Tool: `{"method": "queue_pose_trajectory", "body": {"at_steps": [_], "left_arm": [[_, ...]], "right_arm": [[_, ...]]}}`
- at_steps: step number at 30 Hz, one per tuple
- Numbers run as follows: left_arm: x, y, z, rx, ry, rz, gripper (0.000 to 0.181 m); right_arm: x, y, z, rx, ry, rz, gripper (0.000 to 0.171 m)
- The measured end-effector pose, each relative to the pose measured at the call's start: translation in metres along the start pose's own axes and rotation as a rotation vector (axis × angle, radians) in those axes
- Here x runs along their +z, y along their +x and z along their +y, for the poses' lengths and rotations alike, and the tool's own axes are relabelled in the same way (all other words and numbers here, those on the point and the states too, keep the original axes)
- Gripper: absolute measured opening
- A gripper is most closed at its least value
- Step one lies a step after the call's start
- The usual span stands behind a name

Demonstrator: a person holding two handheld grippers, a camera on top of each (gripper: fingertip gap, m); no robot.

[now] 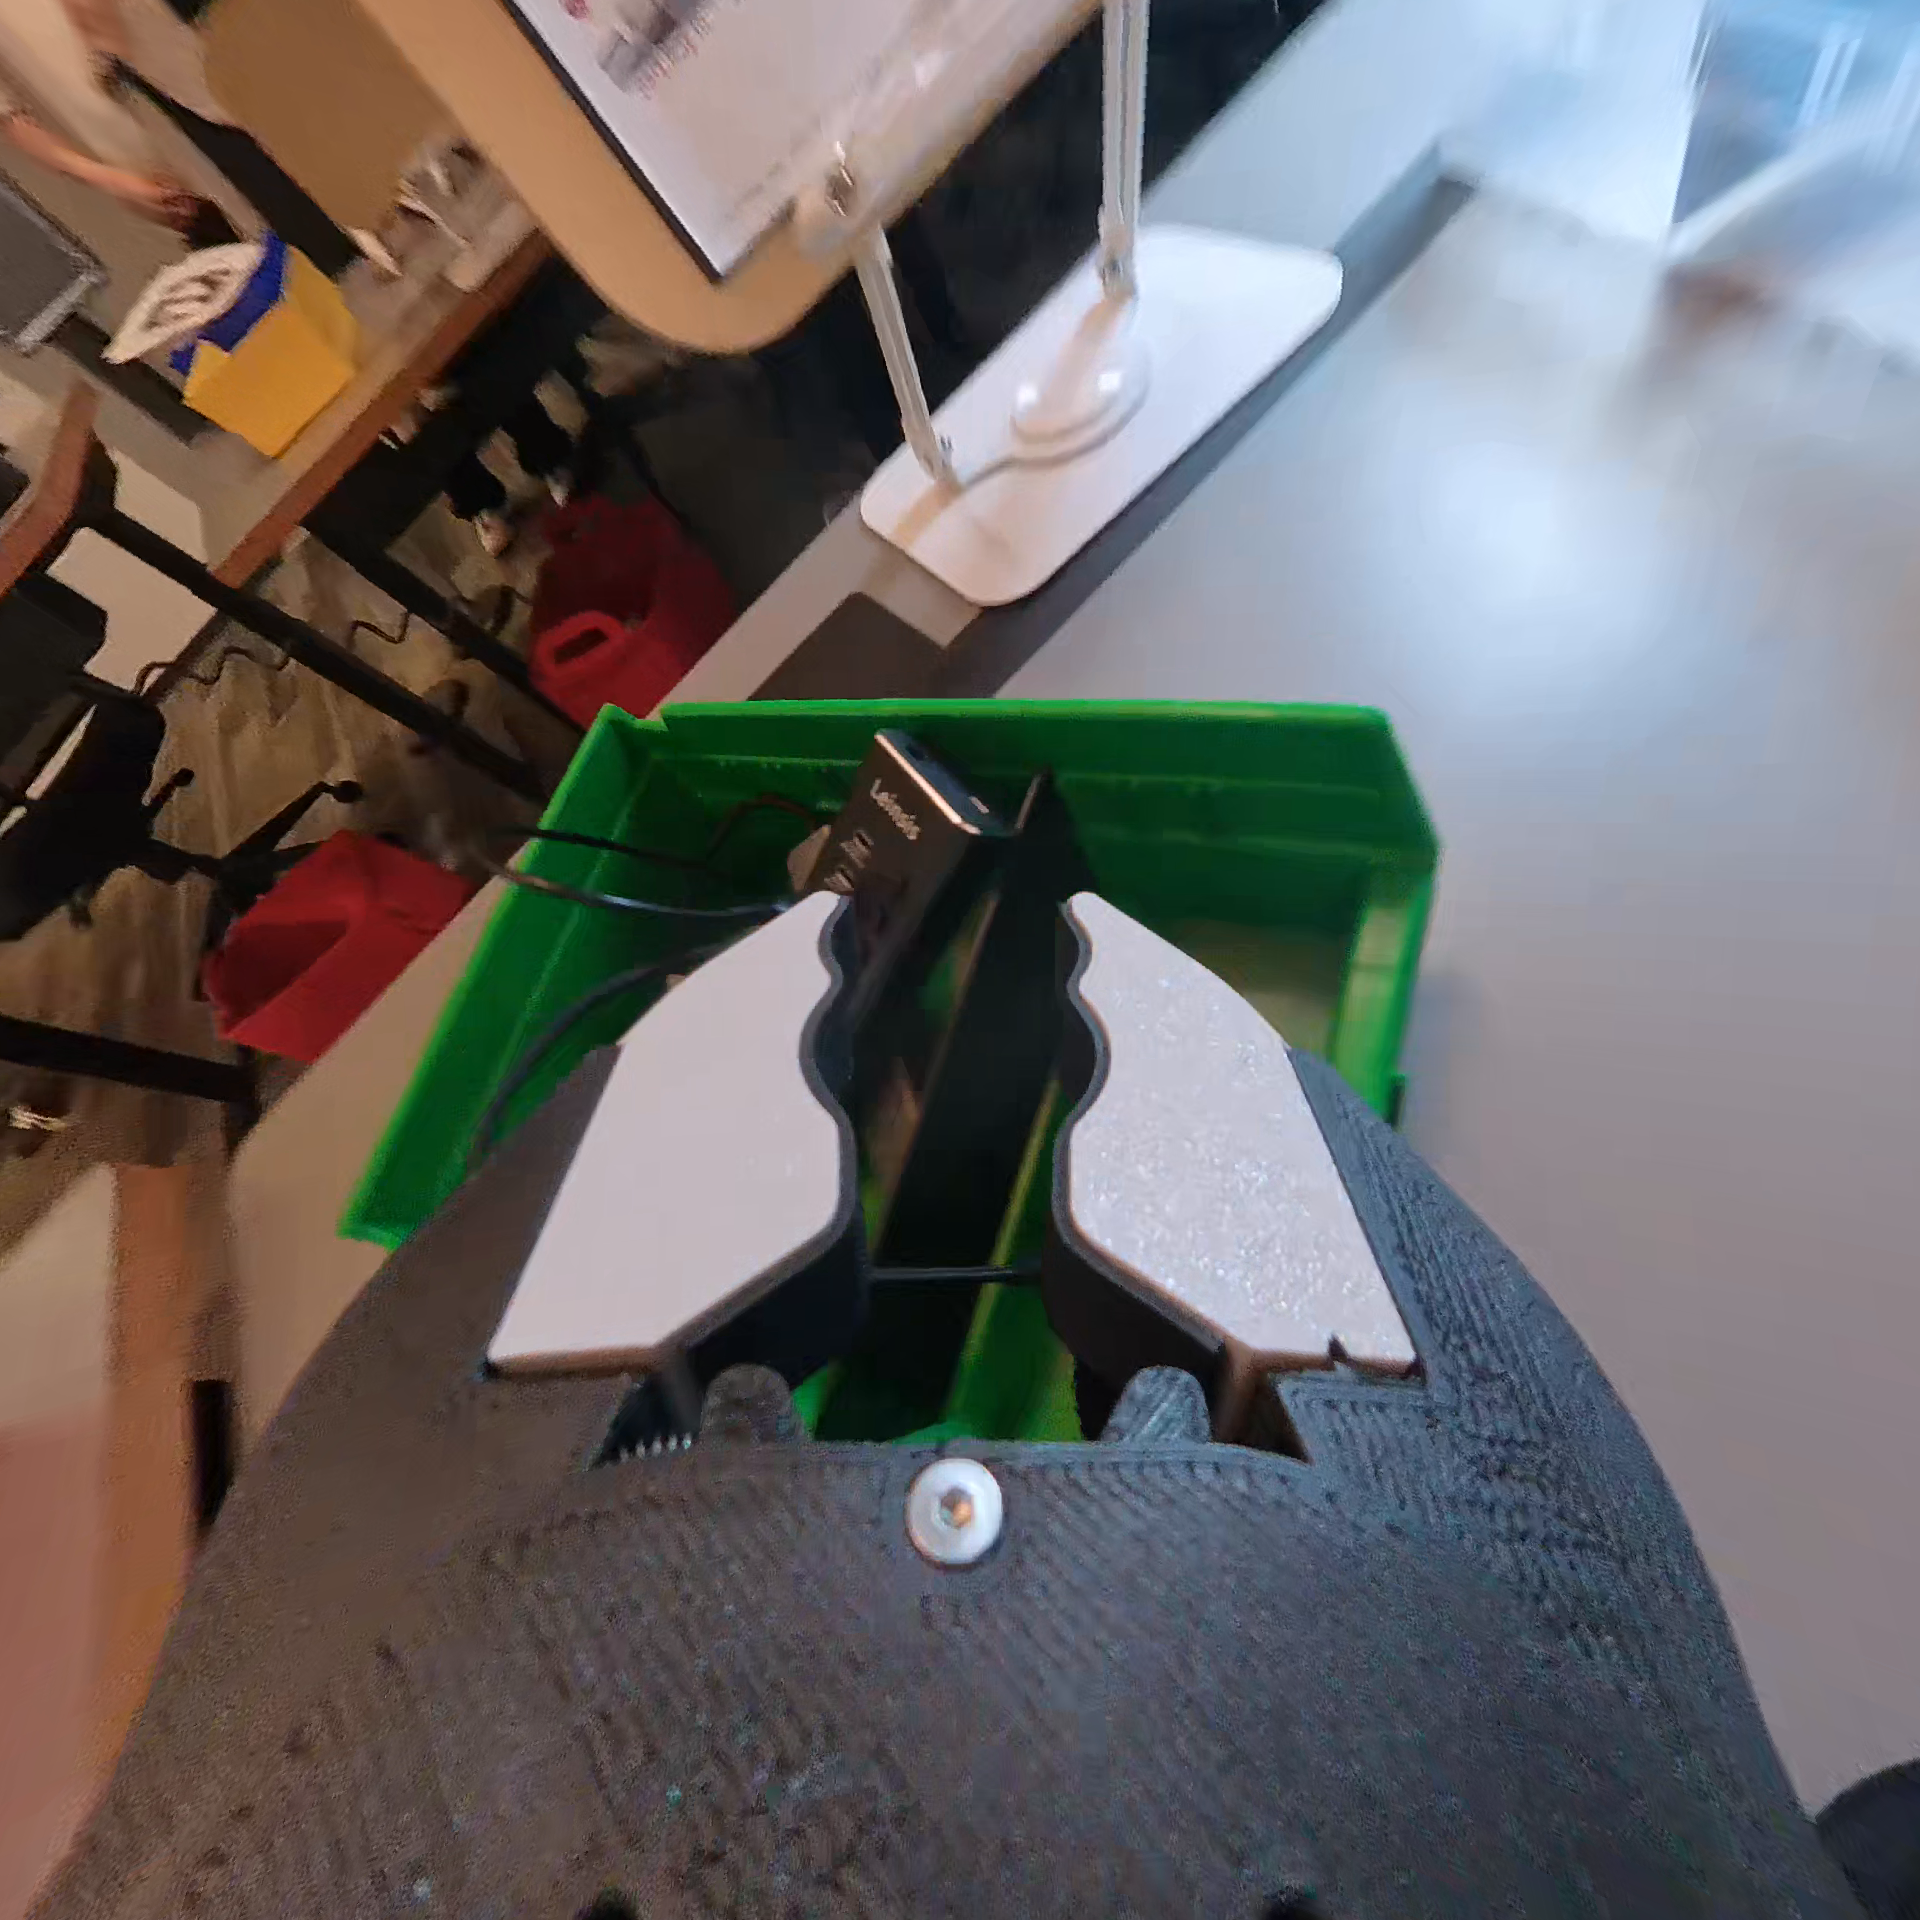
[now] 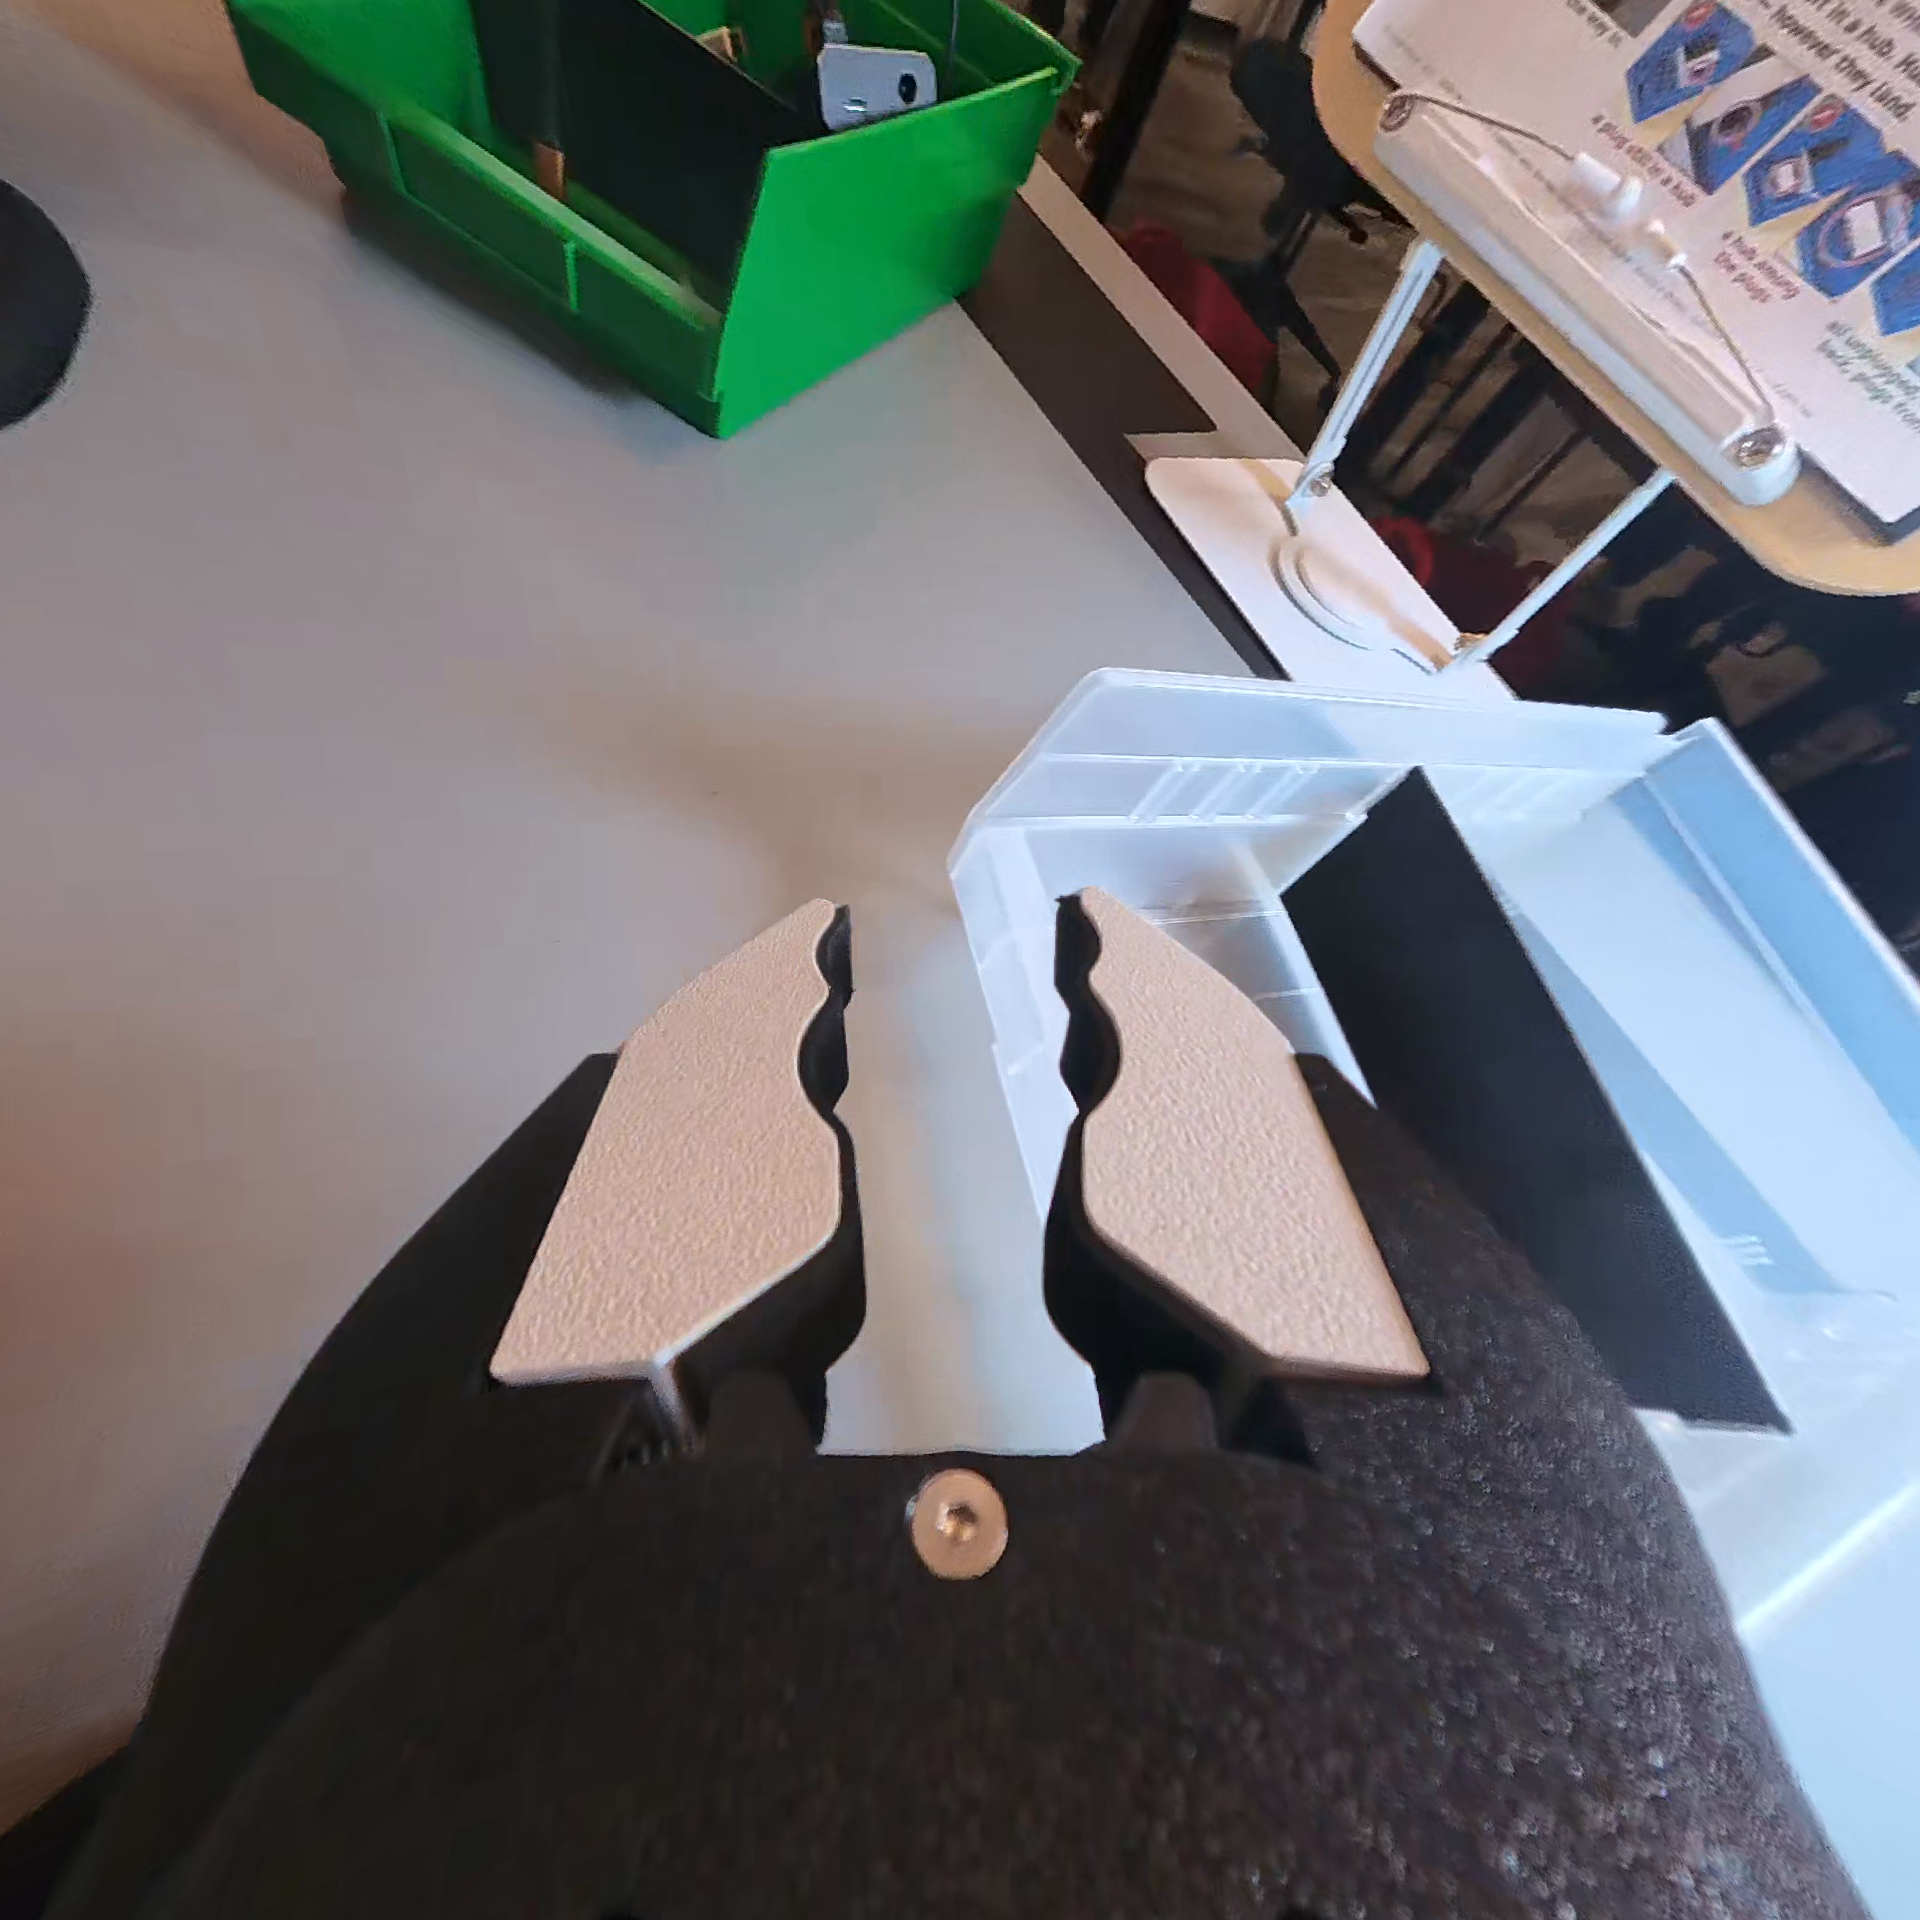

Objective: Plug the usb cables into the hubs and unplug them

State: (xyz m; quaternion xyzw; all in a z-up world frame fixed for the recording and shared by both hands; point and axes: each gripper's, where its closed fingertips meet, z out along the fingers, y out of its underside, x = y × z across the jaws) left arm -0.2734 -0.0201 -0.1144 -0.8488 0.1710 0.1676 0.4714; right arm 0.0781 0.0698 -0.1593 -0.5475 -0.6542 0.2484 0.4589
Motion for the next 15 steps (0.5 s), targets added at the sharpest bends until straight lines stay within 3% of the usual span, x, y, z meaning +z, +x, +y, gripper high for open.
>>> {"method": "queue_pose_trajectory", "body": {"at_steps": [1,5,8,15], "left_arm": [[0.009,-0.008,-0.001,0.068,-0.054,0.009,0.040],[0.049,-0.021,0.006,0.396,-0.304,0.127,0.052],[0.074,-0.018,0.015,0.529,-0.443,0.266,0.061],[0.099,-0.002,0.022,0.564,-0.596,0.578,0.066]], "right_arm": [[0.001,-0.003,0.001,0.009,0.006,-0.013,0.038],[0.010,-0.014,0.007,0.043,0.023,-0.056,0.037],[0.011,-0.018,0.010,0.035,0.016,-0.074,0.036],[0.006,-0.023,0.006,0.114,0.098,-0.153,0.033]]}}
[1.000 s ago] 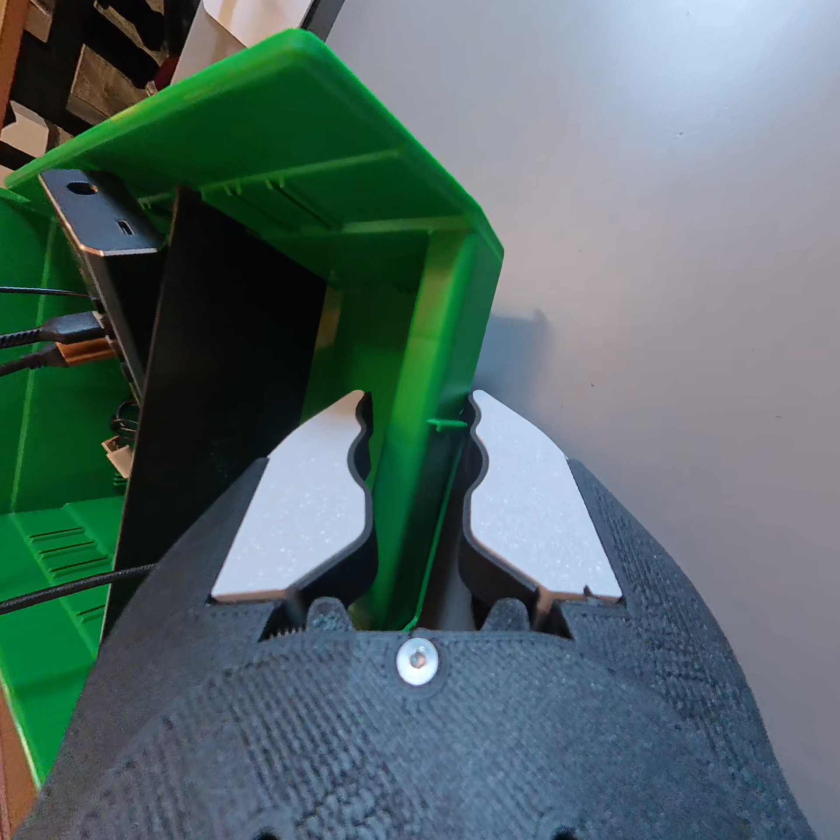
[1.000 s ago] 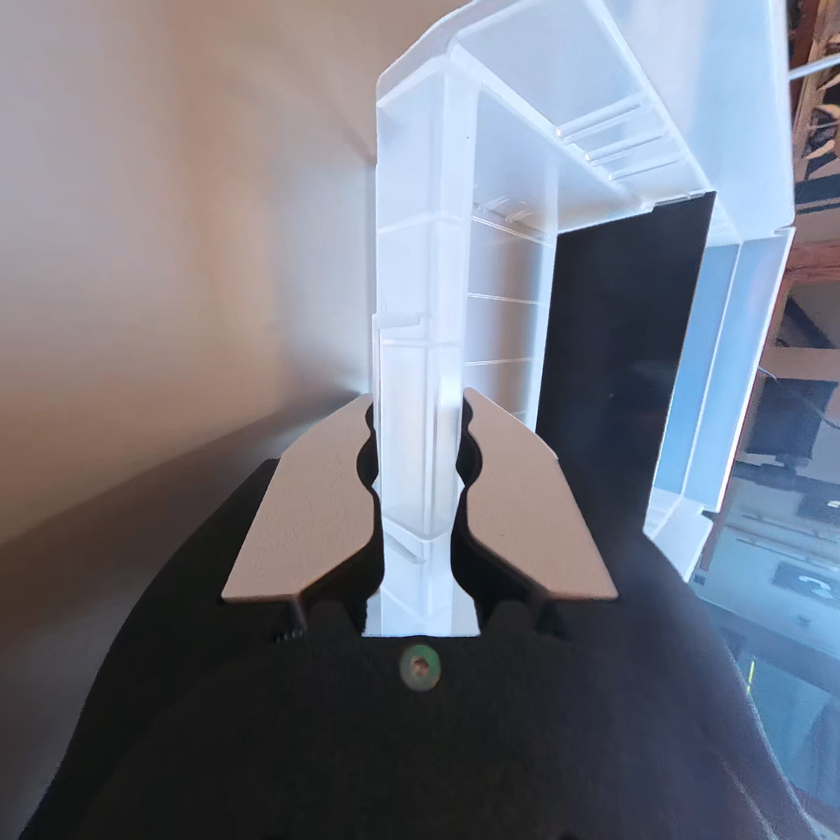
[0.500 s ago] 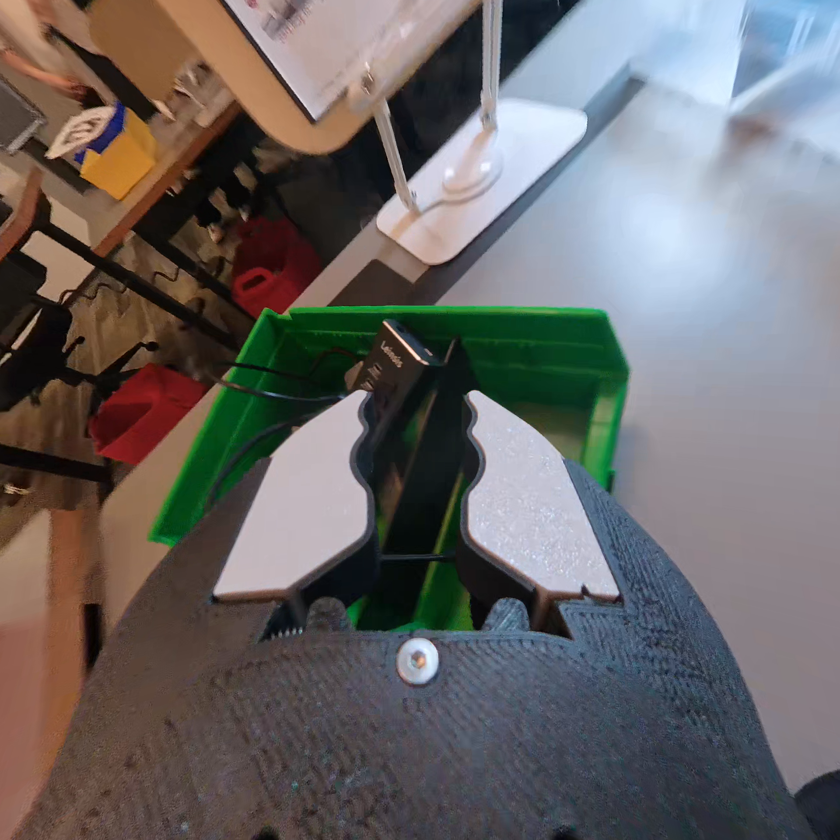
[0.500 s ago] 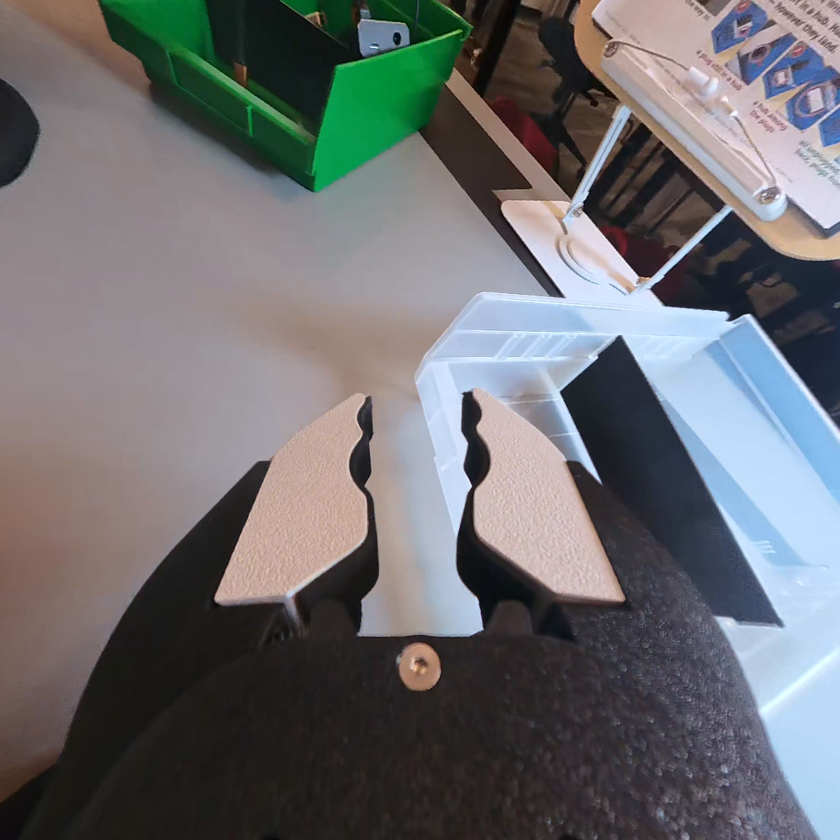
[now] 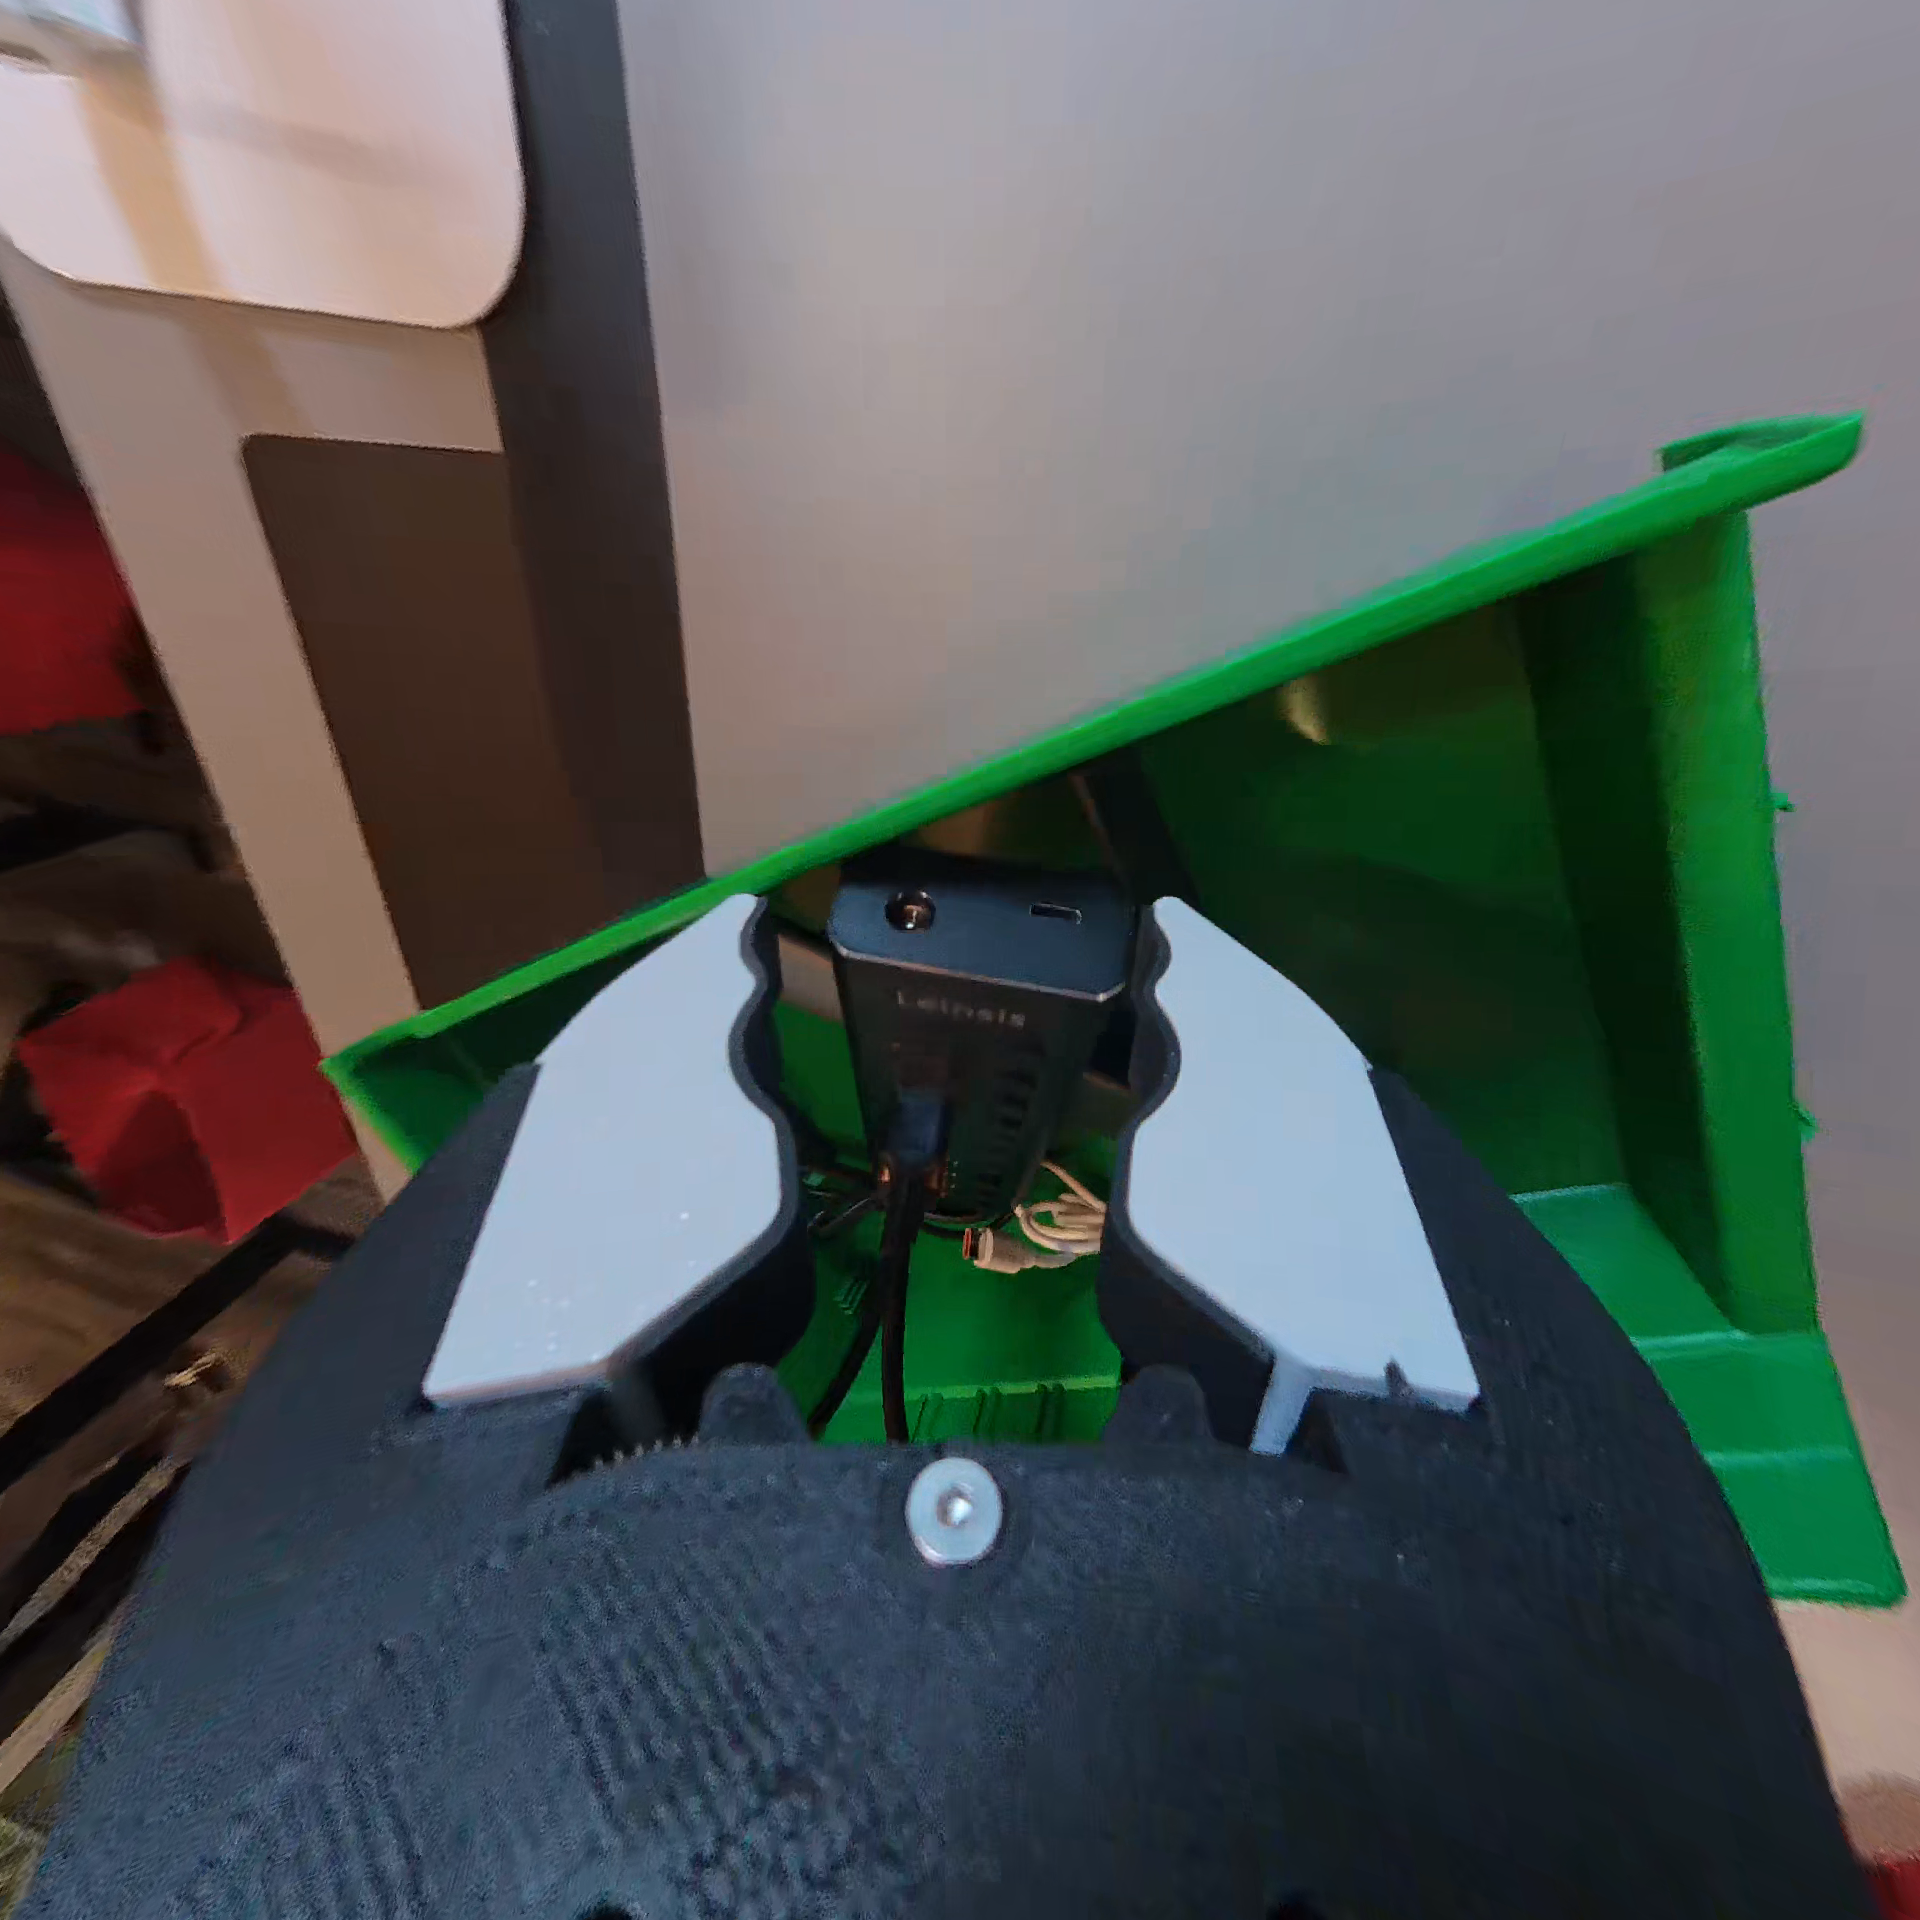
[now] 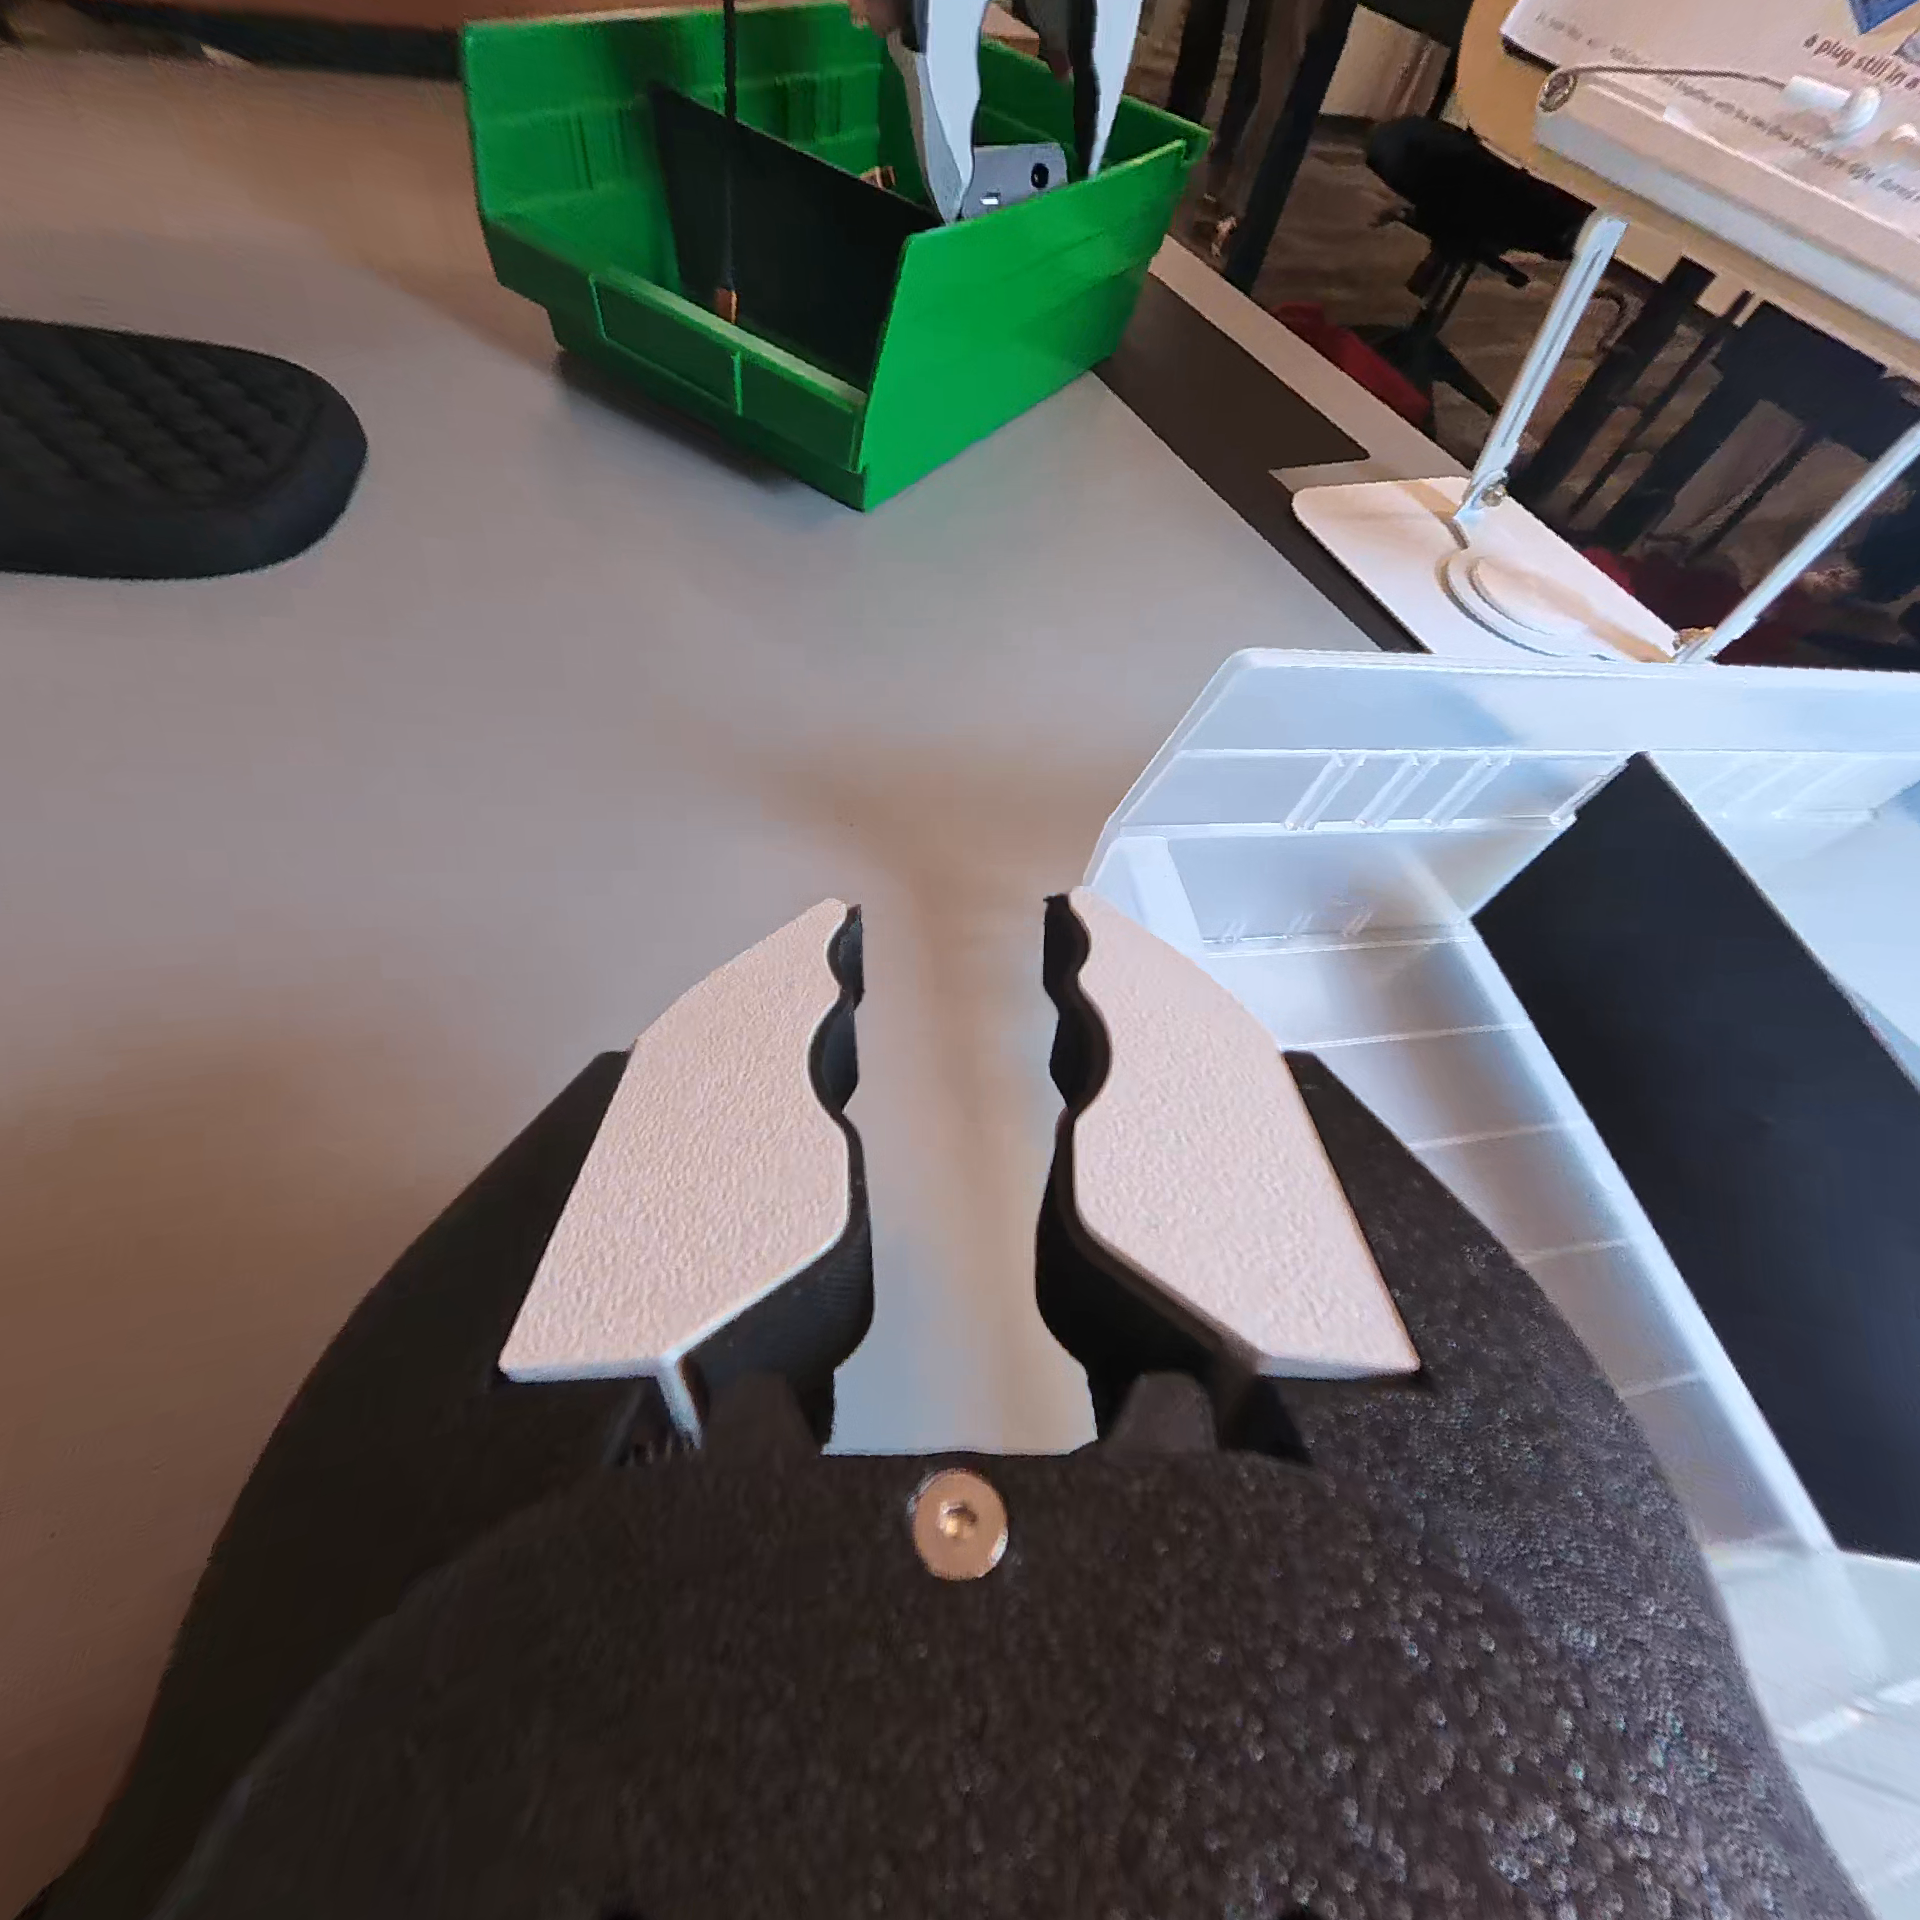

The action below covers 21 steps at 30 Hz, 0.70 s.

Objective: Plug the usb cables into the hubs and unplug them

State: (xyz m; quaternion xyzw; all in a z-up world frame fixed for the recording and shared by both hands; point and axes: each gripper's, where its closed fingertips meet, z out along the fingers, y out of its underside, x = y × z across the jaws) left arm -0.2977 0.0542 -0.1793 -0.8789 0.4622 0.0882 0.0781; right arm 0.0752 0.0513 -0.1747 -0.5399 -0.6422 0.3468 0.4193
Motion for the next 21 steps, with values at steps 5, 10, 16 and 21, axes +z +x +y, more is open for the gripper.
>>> {"method": "queue_pose_trajectory", "body": {"at_steps": [5,10,16,21], "left_arm": [[0.003,0.006,0.000,0.006,0.026,0.122,0.058],[0.001,0.005,0.001,-0.006,0.073,0.092,0.058],[-0.050,-0.003,0.010,-0.079,0.227,-0.054,0.058],[-0.126,-0.002,0.011,-0.212,0.572,-0.195,0.058]], "right_arm": [[-0.001,-0.002,0.001,0.036,0.023,-0.043,0.032],[0.003,-0.005,0.002,0.026,0.011,-0.051,0.031],[0.001,-0.009,0.000,-0.005,0.011,-0.036,0.030],[-0.001,-0.012,-0.010,-0.015,0.043,-0.035,0.030]]}}
